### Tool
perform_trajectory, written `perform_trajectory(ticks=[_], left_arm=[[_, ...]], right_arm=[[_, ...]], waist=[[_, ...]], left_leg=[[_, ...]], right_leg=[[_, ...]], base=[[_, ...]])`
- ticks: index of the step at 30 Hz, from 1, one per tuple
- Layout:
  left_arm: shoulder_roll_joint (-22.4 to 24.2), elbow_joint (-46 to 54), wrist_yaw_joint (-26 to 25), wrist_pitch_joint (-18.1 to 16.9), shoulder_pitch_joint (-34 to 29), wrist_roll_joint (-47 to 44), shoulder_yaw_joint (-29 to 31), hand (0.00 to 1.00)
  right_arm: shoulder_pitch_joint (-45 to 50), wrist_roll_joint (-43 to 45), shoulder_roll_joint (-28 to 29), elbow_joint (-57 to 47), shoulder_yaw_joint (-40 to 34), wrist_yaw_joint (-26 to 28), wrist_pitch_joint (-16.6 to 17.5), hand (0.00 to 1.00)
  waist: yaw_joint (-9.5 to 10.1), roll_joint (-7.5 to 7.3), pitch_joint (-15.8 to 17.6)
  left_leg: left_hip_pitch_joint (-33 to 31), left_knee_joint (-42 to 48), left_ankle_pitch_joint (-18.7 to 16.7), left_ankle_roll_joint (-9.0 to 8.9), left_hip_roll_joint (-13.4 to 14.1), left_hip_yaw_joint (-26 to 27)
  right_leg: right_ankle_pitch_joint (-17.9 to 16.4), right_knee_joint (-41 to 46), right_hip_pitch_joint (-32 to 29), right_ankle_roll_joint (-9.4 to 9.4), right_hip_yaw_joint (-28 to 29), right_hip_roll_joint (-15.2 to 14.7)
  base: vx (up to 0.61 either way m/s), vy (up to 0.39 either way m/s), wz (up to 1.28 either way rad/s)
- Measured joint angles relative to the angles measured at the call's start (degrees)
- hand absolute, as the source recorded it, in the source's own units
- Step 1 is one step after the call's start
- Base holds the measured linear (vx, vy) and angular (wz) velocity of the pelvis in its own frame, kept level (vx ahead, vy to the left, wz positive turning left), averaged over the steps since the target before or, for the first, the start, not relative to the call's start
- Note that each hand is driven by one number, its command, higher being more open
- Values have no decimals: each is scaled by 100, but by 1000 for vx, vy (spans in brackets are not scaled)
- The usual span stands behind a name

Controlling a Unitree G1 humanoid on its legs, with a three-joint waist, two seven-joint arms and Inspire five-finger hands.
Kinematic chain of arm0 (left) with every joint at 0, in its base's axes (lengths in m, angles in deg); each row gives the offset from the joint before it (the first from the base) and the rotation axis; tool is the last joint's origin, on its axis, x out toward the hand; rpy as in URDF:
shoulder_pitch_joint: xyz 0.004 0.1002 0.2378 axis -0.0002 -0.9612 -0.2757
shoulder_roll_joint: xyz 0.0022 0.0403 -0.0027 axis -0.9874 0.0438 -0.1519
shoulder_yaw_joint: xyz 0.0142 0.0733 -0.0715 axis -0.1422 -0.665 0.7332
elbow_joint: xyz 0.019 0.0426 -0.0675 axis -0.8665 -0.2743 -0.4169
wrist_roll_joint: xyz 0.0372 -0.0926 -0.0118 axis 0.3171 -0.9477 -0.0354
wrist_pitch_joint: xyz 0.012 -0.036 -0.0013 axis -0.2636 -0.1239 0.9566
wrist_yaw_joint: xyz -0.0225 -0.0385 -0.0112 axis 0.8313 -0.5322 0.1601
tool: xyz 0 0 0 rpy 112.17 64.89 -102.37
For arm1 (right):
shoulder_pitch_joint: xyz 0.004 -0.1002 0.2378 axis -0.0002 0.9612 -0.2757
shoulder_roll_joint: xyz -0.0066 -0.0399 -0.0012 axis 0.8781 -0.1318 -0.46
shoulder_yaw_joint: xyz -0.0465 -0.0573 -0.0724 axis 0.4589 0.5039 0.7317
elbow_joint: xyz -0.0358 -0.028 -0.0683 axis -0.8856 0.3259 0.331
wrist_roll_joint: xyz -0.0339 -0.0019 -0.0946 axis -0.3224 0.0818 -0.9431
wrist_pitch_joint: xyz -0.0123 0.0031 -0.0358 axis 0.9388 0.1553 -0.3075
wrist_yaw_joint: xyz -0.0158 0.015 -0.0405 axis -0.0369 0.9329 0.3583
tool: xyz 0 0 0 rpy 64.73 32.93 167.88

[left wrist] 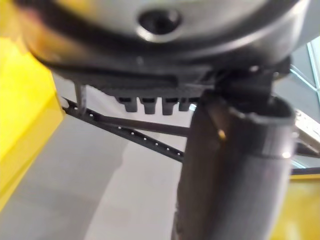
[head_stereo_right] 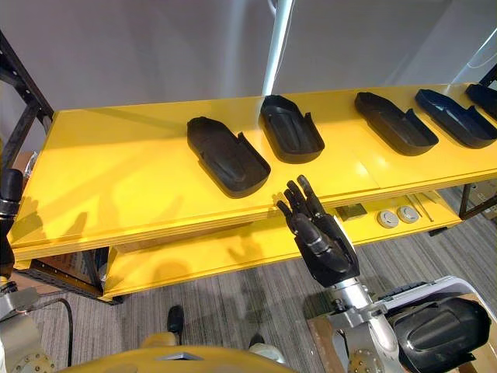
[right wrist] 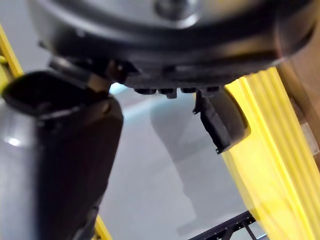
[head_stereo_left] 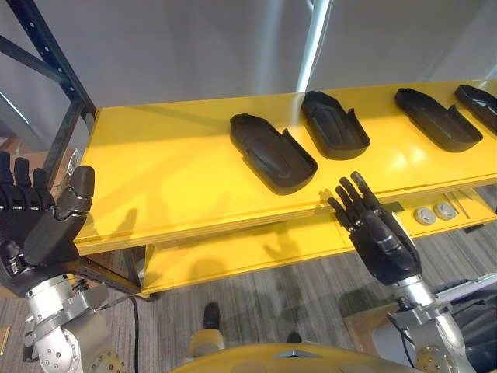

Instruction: Walk over and take three plastic housings, then place them on the shelf

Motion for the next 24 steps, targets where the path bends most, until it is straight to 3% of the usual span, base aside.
perform_trajectory(ticks=[10, 24], left_arm=[[-24, -212, -29, 0, 2, 6, -155, 100], [-182, -428, -348, 0, 13, 22, -314, 100]], right_arm=[[-126, -34, -11, 229, 220, 222, 1, 100], [-826, -194, -56, 658, 620, -351, -26, 100]], waist=[[8, -11, -5], [96, -15, -5]], left_leg=[[-2, 0, -1, 1, 1, -2], [-13, -1, 1, -1, -13, -142]], right_leg=[[-3, 3, -5, 0, -2, 1], [-49, 5, 78, -15, -150, 2]], base=[[0, 0, 0], [1, -2, 4]])
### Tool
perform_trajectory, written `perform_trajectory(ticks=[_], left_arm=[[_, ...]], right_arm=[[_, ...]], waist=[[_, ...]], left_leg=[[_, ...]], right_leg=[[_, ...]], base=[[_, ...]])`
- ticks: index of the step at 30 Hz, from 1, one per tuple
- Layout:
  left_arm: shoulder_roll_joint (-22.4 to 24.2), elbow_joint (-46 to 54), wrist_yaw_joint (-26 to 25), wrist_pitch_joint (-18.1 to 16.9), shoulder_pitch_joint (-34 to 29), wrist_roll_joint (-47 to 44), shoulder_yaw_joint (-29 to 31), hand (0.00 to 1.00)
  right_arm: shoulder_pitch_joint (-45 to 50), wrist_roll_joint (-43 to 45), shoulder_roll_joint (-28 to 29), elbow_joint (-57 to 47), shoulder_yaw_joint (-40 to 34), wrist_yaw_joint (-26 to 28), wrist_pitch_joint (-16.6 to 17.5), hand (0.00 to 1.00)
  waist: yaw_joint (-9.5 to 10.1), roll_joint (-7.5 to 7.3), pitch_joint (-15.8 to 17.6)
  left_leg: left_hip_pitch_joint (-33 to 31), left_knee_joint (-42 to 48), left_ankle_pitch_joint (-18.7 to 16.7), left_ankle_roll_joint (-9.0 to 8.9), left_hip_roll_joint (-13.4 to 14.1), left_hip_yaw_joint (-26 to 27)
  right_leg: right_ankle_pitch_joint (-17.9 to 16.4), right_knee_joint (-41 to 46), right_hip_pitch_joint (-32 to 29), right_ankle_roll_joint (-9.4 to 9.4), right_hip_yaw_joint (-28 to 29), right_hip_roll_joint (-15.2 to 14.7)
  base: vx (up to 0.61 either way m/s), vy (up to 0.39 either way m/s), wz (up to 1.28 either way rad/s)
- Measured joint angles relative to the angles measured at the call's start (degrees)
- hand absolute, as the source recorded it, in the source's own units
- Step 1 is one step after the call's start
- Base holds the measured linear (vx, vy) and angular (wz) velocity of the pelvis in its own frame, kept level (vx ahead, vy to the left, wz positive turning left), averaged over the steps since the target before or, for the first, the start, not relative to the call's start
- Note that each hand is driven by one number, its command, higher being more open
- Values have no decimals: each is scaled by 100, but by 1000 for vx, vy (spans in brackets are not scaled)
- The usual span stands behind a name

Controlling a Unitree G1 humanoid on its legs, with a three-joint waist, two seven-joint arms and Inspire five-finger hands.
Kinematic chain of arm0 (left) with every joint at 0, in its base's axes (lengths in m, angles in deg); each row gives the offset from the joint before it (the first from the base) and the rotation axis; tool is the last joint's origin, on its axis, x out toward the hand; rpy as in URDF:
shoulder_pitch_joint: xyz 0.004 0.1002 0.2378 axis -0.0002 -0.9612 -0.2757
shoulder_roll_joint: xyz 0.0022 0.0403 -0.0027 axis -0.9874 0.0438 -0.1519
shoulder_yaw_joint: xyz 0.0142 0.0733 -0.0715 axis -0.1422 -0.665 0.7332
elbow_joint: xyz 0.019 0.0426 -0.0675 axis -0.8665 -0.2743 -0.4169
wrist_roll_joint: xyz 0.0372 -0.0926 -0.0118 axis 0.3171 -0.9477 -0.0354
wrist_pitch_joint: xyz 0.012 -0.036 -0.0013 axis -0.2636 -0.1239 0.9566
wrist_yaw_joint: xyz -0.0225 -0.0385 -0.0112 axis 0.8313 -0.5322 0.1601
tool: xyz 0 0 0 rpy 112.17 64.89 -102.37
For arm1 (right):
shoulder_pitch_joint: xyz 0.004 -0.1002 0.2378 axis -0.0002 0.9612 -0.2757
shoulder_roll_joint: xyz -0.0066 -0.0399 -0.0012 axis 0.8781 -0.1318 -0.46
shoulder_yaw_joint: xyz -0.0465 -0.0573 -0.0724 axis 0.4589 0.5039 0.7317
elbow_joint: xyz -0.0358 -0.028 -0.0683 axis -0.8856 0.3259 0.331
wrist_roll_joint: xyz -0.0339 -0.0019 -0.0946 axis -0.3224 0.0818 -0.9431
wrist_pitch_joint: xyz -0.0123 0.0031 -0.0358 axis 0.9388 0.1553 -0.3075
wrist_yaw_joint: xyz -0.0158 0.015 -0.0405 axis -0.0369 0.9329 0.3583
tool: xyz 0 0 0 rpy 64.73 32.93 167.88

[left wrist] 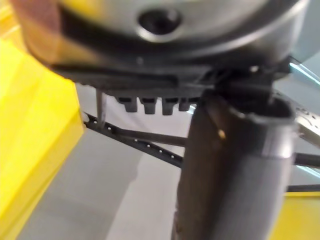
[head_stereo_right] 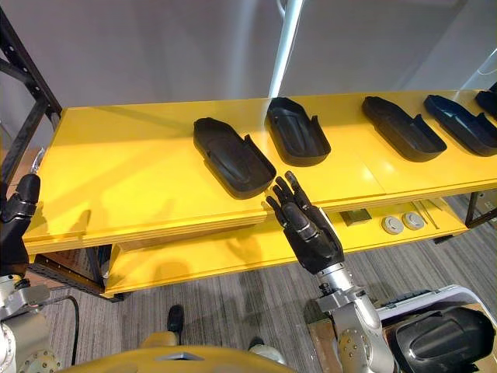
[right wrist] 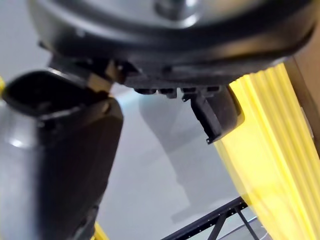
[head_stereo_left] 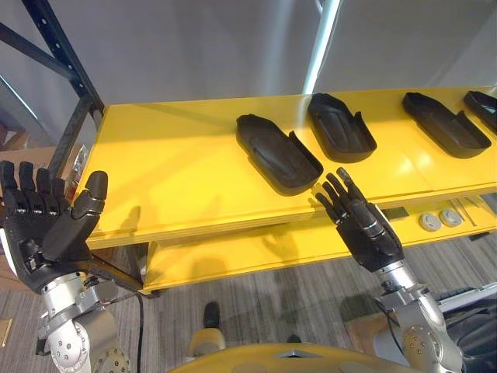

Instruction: Walk over and take three plastic housings, then place them on the shelf

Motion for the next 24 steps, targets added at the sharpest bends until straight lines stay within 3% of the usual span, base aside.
perform_trajectory(ticks=[5, 16, 24], left_arm=[[0, 0, -19, 0, -8, 6, 3, 100], [1, -24, -115, 0, -5, 10, 2, 100], [2, -258, -165, 0, 12, 22, 1, 100]], right_arm=[[-102, -40, -1, 206, 61, -119, -7, 100], [-594, -69, -2, 707, 256, -315, -9, 100], [-958, -191, -207, 973, 504, -464, -7, 100]], waist=[[90, 2, 1], [93, 1, 1], [230, 4, 10]], left_leg=[[-1, 0, 0, -1, -5, -37], [-8, 0, 10, -14, -12, -113], [-4, 0, 18, -25, -29, -226]], right_leg=[[-15, -1, 20, 1, -33, 0], [-31, 3, 49, 0, -114, 0], [-68, 6, 119, -3, -230, -4]], base=[[5, -8, 4], [0, -4, 3], [2, -11, 7]])
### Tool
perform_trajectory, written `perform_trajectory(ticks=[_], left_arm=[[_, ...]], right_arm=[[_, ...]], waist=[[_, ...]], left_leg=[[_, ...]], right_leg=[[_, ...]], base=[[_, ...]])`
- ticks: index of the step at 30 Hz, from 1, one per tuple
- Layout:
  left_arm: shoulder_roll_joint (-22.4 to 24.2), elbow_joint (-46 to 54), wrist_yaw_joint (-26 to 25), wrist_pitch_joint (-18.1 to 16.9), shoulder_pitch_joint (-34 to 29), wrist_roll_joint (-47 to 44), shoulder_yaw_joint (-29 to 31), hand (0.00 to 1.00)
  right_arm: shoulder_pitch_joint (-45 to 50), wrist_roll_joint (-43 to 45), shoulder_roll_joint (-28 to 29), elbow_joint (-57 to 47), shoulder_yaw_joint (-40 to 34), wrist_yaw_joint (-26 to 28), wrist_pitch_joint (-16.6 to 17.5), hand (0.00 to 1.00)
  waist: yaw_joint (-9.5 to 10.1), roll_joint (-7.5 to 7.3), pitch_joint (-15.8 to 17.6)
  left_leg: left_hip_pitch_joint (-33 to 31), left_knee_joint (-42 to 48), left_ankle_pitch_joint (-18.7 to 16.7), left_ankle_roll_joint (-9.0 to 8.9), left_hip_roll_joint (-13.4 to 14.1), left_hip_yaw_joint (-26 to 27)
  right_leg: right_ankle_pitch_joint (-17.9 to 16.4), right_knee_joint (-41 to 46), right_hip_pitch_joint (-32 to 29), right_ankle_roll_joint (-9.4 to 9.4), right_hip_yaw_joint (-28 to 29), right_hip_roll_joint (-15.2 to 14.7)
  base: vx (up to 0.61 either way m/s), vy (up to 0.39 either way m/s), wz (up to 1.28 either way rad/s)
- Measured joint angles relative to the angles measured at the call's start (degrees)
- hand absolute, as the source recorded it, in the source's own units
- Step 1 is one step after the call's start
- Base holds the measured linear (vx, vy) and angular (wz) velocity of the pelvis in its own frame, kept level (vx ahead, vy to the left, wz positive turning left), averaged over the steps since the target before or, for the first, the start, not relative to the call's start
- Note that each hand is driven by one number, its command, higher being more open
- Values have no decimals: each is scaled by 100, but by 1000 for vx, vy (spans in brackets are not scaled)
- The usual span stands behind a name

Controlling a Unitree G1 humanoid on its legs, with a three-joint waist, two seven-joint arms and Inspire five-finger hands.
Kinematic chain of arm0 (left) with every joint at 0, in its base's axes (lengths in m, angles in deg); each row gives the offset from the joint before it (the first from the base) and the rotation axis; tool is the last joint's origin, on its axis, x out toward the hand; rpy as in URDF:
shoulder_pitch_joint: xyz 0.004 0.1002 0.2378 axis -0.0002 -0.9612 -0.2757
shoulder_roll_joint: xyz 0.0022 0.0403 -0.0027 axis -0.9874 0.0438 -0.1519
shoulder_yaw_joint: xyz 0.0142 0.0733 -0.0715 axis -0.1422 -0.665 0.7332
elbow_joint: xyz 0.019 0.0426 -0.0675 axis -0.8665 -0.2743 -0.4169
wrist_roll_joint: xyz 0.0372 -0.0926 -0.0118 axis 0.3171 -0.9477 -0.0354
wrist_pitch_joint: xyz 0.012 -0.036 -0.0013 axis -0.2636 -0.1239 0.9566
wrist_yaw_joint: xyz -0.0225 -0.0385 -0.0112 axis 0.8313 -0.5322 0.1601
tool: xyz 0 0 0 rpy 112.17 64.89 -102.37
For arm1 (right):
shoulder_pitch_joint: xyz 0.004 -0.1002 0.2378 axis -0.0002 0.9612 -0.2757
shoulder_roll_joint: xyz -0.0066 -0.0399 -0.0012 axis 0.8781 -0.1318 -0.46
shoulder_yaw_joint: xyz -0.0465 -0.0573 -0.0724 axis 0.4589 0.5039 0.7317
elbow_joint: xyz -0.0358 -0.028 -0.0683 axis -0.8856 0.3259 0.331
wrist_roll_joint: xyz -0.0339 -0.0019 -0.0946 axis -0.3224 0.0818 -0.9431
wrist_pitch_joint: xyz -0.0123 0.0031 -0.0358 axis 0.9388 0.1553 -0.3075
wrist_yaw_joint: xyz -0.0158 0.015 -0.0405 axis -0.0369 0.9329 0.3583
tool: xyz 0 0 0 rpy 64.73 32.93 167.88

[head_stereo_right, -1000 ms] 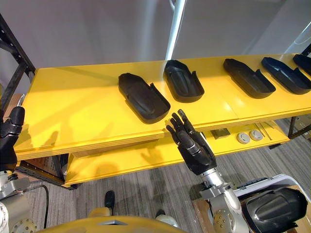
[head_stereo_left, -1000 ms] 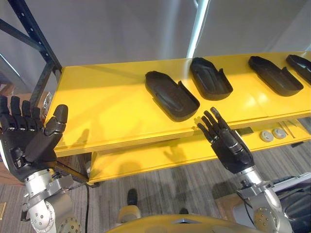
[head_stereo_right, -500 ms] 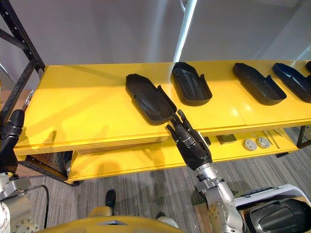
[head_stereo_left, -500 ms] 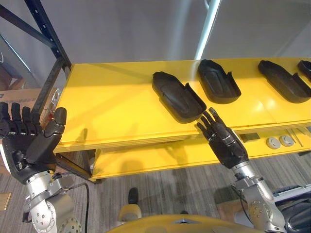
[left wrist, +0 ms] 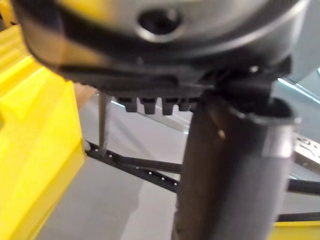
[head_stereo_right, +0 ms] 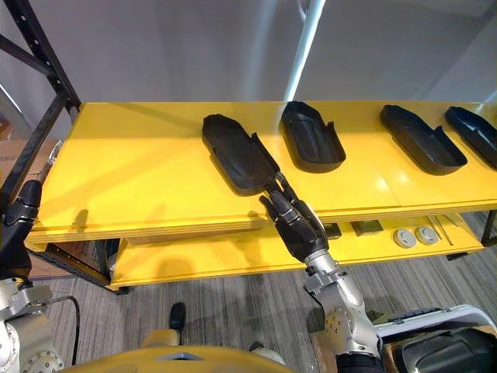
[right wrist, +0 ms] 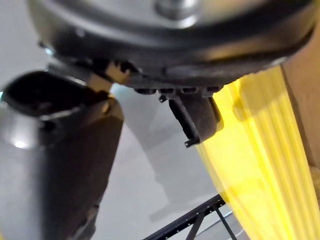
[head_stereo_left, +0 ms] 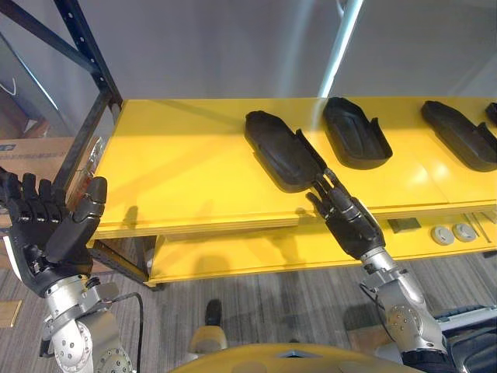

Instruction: Walk over and take three plastic housings, then place them on the shelf

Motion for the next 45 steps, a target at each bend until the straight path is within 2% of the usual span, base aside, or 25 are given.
perform_trajectory(ticks=[13, 17, 21, 26, 31, 36, 39, 42, 45], left_arm=[[4, 0, 5, 0, 18, 10, -121, 100], [4, 0, 40, -12, 39, 10, -126, 100], [2, 0, 61, -26, 118, 11, -122, 100], [-3, 0, 66, -26, 299, 10, -114, 100], [-20, 0, 112, -26, 308, 9, -112, 100], [-199, 0, 37, -23, 311, 8, -150, 100], [-311, 0, -62, -22, 314, 10, -251, 100], [-361, -2, -159, 6, 313, 10, -255, 100], [-453, -37, -215, 9, 312, 9, -298, 100]], right_arm=[[-408, -213, -2, 58, 229, -232, 27, 100], [-605, -321, -219, -561, 209, -232, 201, 100], [-1223, -320, -498, -1536, -39, -215, 590, 100], [-1733, -462, -782, -1763, -154, -215, 757, 100], [-1773, -1541, -1155, -1631, 15, -377, 676, 100], [-2051, -4022, -1719, -1104, 592, -1091, 360, 100], [-2204, -5014, -2171, -792, 853, -1382, 154, 100], [-2517, -5482, -2542, -527, 1024, -1610, 98, 100], [-2815, -5481, -2810, -480, 1040, -1678, 97, 100]], waist=[[39, 1, 24], [42, -43, 99], [32, -62, 108], [88, -73, 106], [163, -85, 115], [205, -152, 149], [289, -201, 179], [297, -222, 191], [300, -224, 193]], left_leg=[[-1, 0, 4, 0, -40, -95], [2, 1, 7, -4, -43, -95], [14, 2, 17, -22, -43, -94], [68, 1, 7, -21, -43, -89], [78, 0, -5, 0, -45, -90], [76, 0, 1, -4, -48, -108], [72, 0, 15, -15, -58, -117], [73, 0, 44, 16, -69, -164], [75, 0, 47, 16, -71, -192]], right_leg=[[-42, 8, 61, 13, -103, 1], [-32, 7, 96, 18, -102, 0], [-12, 15, 97, 25, -102, 1], [-60, 64, 105, 5, -101, -6], [-91, 90, 107, -1, -109, -12], [-83, 89, 118, -3, -127, -11], [-57, 89, 148, 36, -143, -19], [-52, 91, 181, 43, -199, -23], [-55, 91, 203, 43, -232, -19]], base=[[2, -9, 4], [0, 0, 0], [0, 0, 0], [0, 0, 0], [0, 0, 0], [0, 0, 0], [0, 0, 0], [0, -2, 8], [-8, -19, 6]])
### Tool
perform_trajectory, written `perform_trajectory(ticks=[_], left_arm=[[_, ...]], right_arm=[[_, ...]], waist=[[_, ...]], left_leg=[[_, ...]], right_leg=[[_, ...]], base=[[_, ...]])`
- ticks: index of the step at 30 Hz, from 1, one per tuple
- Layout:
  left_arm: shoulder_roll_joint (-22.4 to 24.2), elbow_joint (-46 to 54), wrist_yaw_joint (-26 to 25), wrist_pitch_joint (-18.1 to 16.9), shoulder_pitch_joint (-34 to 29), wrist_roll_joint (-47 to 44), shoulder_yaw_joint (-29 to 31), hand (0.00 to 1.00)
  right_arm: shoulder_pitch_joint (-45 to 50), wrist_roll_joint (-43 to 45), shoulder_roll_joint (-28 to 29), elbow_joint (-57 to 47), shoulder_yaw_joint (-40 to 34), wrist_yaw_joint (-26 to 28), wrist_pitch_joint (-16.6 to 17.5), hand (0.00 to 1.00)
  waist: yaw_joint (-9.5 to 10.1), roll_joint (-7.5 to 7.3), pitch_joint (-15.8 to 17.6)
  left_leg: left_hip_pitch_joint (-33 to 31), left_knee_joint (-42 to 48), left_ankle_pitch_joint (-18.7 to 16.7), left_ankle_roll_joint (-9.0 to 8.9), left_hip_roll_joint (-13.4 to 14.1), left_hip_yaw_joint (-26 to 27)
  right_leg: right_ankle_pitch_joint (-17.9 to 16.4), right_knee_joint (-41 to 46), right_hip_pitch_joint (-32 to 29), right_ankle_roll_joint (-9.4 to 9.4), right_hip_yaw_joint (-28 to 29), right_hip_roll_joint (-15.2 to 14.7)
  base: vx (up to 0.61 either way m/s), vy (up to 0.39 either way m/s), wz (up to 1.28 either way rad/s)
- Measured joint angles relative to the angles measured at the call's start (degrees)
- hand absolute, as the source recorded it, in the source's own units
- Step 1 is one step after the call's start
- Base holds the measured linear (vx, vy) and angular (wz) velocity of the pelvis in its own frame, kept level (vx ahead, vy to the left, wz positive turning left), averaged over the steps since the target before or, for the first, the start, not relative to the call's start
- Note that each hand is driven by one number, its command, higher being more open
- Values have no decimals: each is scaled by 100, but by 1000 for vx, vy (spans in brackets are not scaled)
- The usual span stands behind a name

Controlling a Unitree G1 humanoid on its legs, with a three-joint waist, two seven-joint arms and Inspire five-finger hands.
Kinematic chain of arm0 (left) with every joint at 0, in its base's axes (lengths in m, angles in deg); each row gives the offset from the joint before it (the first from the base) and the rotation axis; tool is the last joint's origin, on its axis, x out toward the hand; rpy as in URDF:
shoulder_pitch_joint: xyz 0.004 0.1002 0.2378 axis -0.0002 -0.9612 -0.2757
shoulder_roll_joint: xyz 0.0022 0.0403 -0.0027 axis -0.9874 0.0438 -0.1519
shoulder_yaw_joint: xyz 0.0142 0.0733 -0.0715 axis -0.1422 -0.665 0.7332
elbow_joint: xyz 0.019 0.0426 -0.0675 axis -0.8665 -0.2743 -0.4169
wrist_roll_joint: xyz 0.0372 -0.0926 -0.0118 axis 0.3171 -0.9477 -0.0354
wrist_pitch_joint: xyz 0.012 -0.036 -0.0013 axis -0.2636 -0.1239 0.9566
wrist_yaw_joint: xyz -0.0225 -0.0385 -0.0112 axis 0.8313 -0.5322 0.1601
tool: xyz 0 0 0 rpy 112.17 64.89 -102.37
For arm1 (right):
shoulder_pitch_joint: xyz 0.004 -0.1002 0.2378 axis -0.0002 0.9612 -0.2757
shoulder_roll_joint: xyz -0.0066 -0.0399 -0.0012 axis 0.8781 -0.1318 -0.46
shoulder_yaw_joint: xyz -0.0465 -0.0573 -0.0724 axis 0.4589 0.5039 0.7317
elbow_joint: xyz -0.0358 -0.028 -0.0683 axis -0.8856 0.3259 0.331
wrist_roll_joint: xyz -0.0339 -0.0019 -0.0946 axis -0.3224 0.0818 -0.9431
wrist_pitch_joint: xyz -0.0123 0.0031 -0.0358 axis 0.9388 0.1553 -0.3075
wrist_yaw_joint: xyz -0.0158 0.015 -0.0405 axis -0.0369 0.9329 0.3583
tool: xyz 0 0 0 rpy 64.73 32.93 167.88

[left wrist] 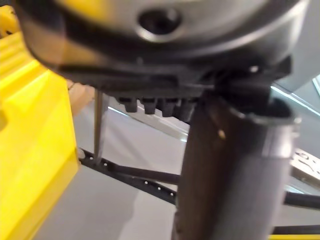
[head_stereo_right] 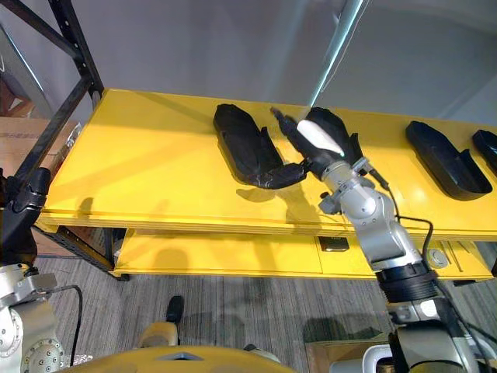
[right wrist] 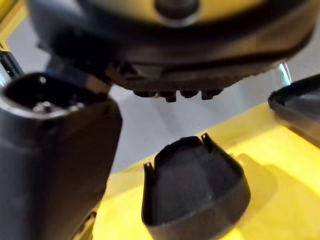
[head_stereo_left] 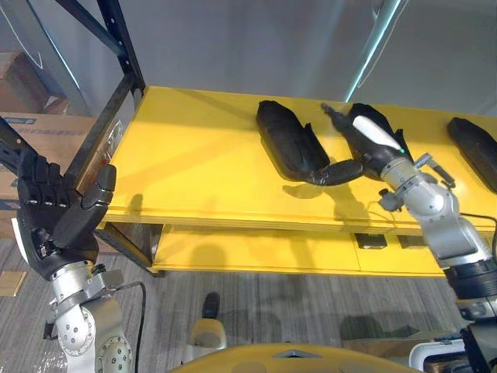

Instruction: Walk over and take three plastic housings, then place them on the shelf

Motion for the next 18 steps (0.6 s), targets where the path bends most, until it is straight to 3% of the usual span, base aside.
perform_trajectory(ticks=[3, 18], left_arm=[[-7, -5, 0, 4, -1, -1, -44, 100], [-212, -9, 125, 25, 2, -8, -50, 100]], right_arm=[[-214, 1, -349, 1, 219, 68, 43, 100], [-487, -135, -738, 709, 1688, 1115, 43, 100]], waist=[[12, -13, 7], [191, -57, 143]], left_leg=[[5, 0, -21, -31, -2, -12], [2, -1, -15, -34, -73, -166]], right_leg=[[-4, 3, 13, -4, -14, 0], [-64, 3, 108, 18, -189, -37]], base=[[0, 0, 0], [-3, -14, 5]])
